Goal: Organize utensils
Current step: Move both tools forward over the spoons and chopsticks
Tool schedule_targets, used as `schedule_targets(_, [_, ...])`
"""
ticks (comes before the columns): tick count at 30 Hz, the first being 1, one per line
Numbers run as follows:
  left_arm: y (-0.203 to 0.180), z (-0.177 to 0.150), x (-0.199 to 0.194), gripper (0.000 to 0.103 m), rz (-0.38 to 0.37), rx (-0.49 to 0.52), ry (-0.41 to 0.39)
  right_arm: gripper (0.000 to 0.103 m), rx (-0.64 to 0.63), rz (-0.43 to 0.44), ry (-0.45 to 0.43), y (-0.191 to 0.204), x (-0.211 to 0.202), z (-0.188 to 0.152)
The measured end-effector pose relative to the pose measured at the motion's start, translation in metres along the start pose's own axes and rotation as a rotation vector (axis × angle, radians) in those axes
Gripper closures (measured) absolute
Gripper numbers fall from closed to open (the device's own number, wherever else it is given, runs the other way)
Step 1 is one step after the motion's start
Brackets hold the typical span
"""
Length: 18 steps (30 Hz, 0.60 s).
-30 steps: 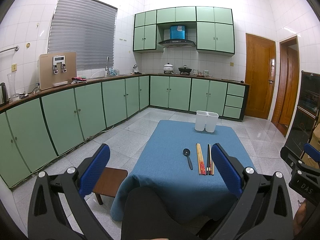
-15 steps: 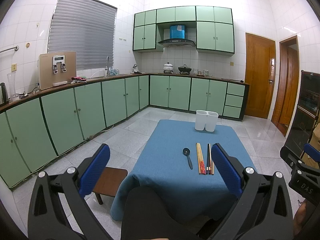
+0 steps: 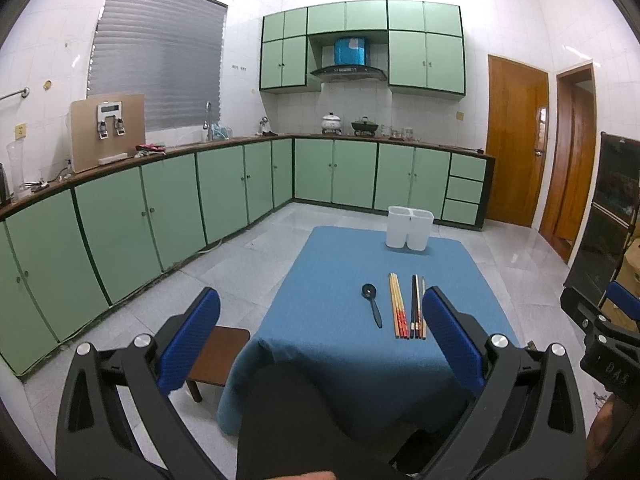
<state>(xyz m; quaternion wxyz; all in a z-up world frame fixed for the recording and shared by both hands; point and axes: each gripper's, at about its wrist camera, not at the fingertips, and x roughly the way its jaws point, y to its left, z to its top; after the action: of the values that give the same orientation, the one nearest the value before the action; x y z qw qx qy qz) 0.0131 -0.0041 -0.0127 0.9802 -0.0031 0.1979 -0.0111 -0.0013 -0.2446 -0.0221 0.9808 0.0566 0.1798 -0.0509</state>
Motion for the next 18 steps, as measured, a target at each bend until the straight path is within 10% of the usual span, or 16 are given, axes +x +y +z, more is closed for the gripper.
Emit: schedule_targets(18, [-0.016,-0.059,0.225,0.005,-0.161,0.068,0.361,0.009,-0.014,0.005,0.308,-0.025,0.187,-0.062])
